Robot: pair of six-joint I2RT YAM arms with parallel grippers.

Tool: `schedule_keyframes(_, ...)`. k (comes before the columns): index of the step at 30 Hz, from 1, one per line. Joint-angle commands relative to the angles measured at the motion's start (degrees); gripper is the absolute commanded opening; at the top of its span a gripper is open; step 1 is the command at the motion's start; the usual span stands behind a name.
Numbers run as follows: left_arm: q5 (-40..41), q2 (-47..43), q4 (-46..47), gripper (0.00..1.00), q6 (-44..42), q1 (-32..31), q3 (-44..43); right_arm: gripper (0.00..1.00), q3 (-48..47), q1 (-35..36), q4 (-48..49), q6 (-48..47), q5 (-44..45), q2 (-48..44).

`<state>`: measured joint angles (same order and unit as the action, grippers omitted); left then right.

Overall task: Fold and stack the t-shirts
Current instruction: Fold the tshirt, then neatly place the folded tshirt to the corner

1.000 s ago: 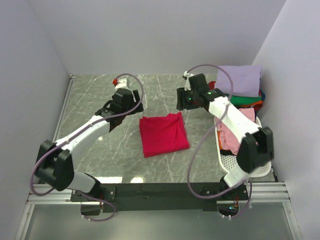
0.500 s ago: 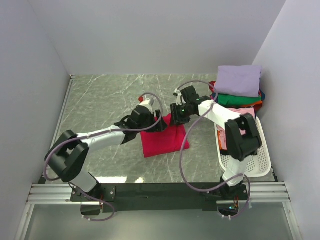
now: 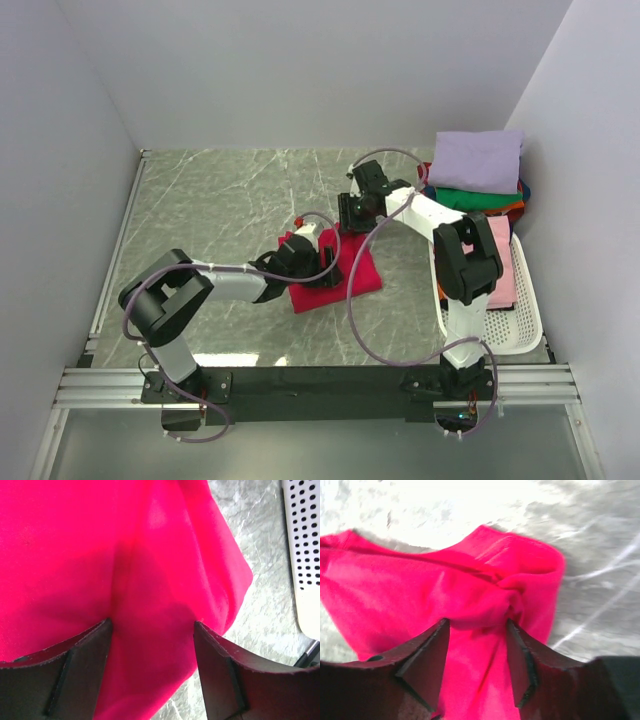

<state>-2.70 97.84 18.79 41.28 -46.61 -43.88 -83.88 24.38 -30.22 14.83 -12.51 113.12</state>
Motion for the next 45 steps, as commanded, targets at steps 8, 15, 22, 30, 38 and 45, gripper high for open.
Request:
schedule_keyframes(8, 6.65, 1.31, -2.43, 0.73, -2.07, -0.24, 4.33, 0.66, 10.20, -2.06, 5.16, -0.42, 1.72, -13.27)
schedule_keyframes(15, 10.34, -3.53, -5.59, 0.74, -5.06, 0.11, 4.94, 0.72, 21.02, -3.29, 11.05, 1.34, -5.49, -19.34)
schedule_keyframes(22, 12.19, -11.44, -9.64, 0.75, -6.56, 0.29, 3.19, 0.77, 26.22, -4.78, 17.90, 4.77, -11.91, -19.87)
schedule_keyframes(30, 16.23, -15.32, -12.46, 0.77, -7.09, 2.48, 4.24, 0.78, 31.40, -6.80, 24.68, 9.95, -16.93, -19.34)
schedule_keyframes(38, 16.42, -10.66, -10.79, 0.77, -6.03, 4.16, 7.75, 0.78, 35.71, -8.65, 29.16, 11.62, -20.00, -16.62)
schedule_keyframes(45, 14.57, -6.27, -8.15, 0.77, -5.33, 4.16, 7.32, 0.79, 35.01, -5.40, 32.32, 13.56, -20.80, -12.05)
